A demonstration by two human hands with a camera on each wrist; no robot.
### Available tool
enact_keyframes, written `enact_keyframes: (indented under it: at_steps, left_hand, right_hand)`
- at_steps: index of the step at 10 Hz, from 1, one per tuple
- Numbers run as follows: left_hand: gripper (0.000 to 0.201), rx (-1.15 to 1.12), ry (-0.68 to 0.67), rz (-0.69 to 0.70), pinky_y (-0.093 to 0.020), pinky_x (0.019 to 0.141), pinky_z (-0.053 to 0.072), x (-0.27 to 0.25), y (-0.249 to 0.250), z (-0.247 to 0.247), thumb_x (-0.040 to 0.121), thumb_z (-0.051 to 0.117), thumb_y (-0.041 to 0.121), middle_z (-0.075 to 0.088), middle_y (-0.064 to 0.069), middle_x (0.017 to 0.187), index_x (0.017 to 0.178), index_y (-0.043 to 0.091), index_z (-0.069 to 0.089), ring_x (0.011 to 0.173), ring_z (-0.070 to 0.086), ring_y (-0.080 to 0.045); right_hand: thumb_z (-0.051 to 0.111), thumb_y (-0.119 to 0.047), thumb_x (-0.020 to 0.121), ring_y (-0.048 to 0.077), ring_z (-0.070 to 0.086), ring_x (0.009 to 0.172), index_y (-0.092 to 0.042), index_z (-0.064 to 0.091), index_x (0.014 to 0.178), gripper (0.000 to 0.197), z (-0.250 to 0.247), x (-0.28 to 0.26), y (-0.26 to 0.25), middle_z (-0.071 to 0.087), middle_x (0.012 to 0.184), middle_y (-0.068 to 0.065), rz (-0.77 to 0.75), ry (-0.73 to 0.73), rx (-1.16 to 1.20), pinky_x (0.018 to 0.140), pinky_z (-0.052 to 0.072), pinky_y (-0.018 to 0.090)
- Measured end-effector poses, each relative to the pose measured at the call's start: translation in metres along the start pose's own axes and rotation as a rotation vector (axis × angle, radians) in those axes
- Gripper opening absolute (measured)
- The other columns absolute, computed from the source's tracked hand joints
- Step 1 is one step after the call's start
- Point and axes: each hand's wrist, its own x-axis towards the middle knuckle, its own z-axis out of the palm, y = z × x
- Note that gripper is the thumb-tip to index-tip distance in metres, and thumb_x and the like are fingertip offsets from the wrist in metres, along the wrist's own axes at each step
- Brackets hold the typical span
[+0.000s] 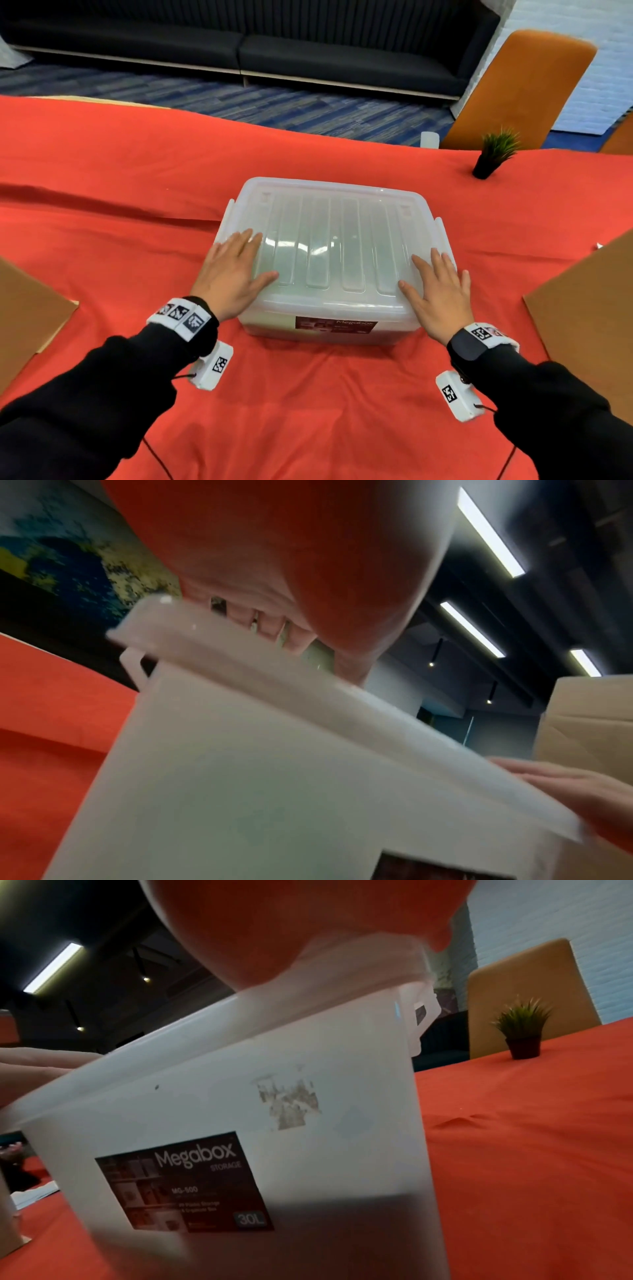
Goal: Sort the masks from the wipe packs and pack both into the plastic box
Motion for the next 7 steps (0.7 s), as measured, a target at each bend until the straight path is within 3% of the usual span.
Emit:
enact_keyframes:
  at_steps: [1, 3, 5, 6, 7]
  left_hand:
    - [0.084, 0.069, -0.024, 0.038, -0.050, 0.123, 0.019, -0.009, 0.007, 0.014, 0.091, 0.016, 0.073, 0.028, -0.005, 0.165, 0.156, 0.022, 0.033, 0.153, 0.023, -0.026]
    - [0.075, 0.095, 0.005, 0.025, -0.049, 0.123, 0.018, -0.012, 0.011, 0.015, 0.095, 0.018, 0.066, 0.033, -0.003, 0.163, 0.153, 0.024, 0.040, 0.151, 0.027, -0.025]
    - [0.075, 0.053, -0.013, 0.003, -0.049, 0.121, 0.021, -0.016, 0.010, 0.014, 0.092, 0.020, 0.065, 0.039, -0.002, 0.160, 0.148, 0.024, 0.048, 0.149, 0.032, -0.025]
    - [0.069, -0.076, 0.083, -0.014, -0.046, 0.116, 0.030, -0.019, 0.018, 0.001, 0.092, 0.031, 0.063, 0.050, -0.005, 0.150, 0.140, 0.021, 0.057, 0.140, 0.044, -0.026]
    - [0.048, -0.236, 0.240, 0.090, -0.039, 0.107, 0.038, -0.064, 0.029, 0.007, 0.090, 0.052, 0.052, 0.056, 0.000, 0.137, 0.127, 0.025, 0.065, 0.127, 0.051, -0.020]
  right_hand:
    - [0.028, -0.064, 0.099, 0.023, 0.011, 0.157, -0.030, 0.034, 0.155, 0.066, 0.002, -0.012, -0.002, 0.023, 0.168, 0.003, -0.010, -0.002, -0.009, 0.123, 0.013, 0.055]
    - [0.020, -0.067, 0.094, 0.025, 0.017, 0.156, -0.028, 0.036, 0.155, 0.074, 0.002, -0.016, 0.000, 0.029, 0.166, 0.005, -0.034, 0.013, 0.003, 0.122, 0.024, 0.052]
    - [0.022, -0.065, 0.098, 0.024, 0.013, 0.157, -0.029, 0.034, 0.156, 0.070, 0.003, -0.019, 0.002, 0.026, 0.167, 0.005, -0.048, -0.026, -0.008, 0.121, 0.024, 0.050]
    - [0.019, -0.069, 0.094, 0.022, 0.005, 0.158, -0.030, 0.029, 0.158, 0.076, -0.008, -0.029, 0.000, 0.018, 0.169, 0.003, -0.048, -0.058, 0.075, 0.124, 0.020, 0.049]
    - [0.019, -0.074, 0.089, 0.016, -0.004, 0.158, -0.037, 0.025, 0.158, 0.078, 0.001, -0.070, 0.006, 0.005, 0.171, -0.005, -0.130, -0.042, 0.152, 0.126, 0.018, 0.047]
